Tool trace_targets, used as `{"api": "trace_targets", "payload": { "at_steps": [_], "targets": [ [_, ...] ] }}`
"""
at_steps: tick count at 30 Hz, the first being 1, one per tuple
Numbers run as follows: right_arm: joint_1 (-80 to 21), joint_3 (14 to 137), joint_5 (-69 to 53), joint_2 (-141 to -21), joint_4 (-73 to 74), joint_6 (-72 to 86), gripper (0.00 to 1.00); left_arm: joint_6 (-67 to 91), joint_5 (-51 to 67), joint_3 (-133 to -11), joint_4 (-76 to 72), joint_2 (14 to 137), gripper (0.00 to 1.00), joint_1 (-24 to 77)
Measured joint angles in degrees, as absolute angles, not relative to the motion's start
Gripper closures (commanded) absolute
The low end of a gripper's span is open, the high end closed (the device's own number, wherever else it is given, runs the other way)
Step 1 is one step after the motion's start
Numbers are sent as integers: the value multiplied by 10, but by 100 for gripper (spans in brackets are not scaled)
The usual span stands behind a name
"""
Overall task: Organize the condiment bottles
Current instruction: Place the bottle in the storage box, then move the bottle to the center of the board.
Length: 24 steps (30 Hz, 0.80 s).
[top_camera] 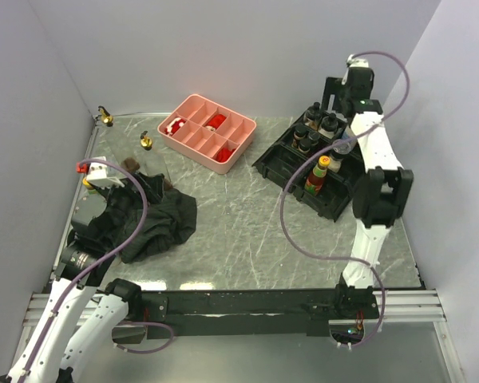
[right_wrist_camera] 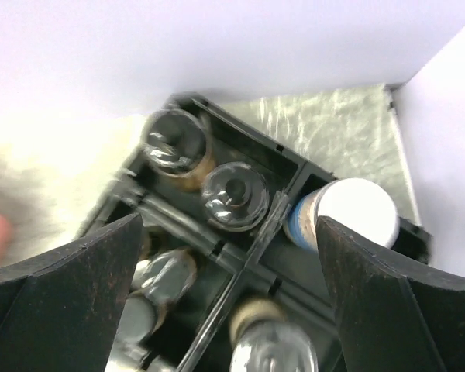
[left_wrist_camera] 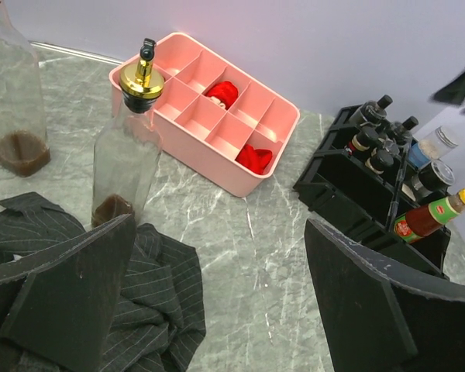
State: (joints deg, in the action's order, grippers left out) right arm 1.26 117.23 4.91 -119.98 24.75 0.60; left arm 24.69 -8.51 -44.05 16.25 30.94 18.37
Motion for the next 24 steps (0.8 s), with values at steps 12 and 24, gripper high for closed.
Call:
{"api": "trace_targets", "payload": {
  "at_steps": [12, 24],
  "targets": [
    [-123, 967, 0, -872, 238, 90, 0, 262, -133, -441, 186, 312, 4, 184],
    [-257, 621, -45, -644, 195, 142, 0, 277, -215, -514, 214, 452, 3, 178]
  ]
}}
